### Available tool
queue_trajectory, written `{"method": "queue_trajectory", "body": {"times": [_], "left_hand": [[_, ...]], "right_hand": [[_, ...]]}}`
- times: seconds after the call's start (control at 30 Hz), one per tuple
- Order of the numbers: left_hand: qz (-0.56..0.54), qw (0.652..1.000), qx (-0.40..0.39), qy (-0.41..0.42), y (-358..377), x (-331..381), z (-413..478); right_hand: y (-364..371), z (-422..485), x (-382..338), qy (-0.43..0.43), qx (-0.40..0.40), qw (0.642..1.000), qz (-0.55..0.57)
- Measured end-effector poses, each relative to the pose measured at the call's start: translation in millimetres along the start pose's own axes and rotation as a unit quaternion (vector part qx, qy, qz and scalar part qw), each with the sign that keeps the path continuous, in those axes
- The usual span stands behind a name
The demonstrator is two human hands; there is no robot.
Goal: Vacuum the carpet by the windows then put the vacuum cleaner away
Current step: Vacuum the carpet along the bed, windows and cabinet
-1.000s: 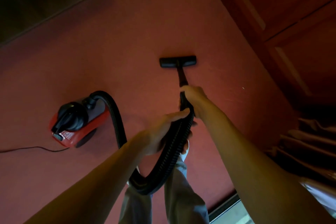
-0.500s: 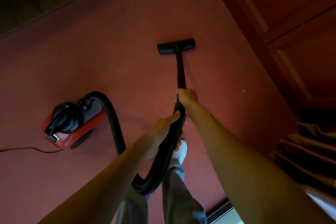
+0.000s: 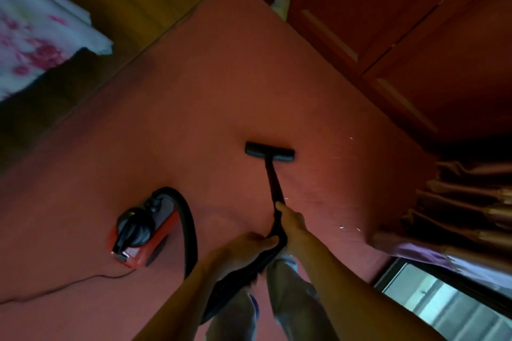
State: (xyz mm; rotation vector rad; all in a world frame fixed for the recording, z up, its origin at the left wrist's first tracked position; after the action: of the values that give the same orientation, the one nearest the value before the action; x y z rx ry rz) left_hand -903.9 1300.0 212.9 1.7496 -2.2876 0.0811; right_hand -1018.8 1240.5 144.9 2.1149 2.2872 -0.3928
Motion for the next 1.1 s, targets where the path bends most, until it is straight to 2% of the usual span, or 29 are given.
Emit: {"method": "queue_trajectory", "body": {"times": [0.1, 0.17, 0.37, 0.57, 0.77, 0.97, 1.1], "left_hand": [[0.059, 0.992, 0.058, 0.094, -14, 46, -35], [0.098, 0.986, 0.057, 0.124, -22, 67, -51], [0.19, 0.97, 0.055, 0.139, -54, 114, -67], [0.162, 0.972, 0.032, 0.168, -110, 166, -48], [0.104, 0.982, 0.043, 0.153, -153, 208, -14], [0.123, 0.984, 0.025, 0.125, -174, 235, 41], [0.137, 0.982, 0.028, 0.126, -175, 263, 85]], "right_hand": [[1, -32, -44, 0.012, -0.02, 0.997, 0.079], [-2, -50, -64, 0.015, -0.018, 0.994, 0.111], [2, -75, -107, 0.016, -0.033, 0.983, 0.181], [30, -71, -177, -0.022, -0.013, 0.977, 0.212], [69, -24, -219, -0.013, -0.014, 0.969, 0.246], [83, 39, -238, 0.027, -0.02, 0.962, 0.272], [74, 94, -263, 0.018, 0.0, 0.951, 0.308]]}}
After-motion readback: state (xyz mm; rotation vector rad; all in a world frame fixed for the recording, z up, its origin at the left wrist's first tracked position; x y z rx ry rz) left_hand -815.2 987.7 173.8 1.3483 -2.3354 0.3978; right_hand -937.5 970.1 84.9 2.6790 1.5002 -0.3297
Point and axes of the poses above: each hand's wrist, its own z-axis towards the middle knuckle, its own y-axis out of the palm, x = y × z, the point moved 6 cm from there along z, towards the middle knuckle, and after that the axes turned 5 degrees about z, right-handed, at the moved point
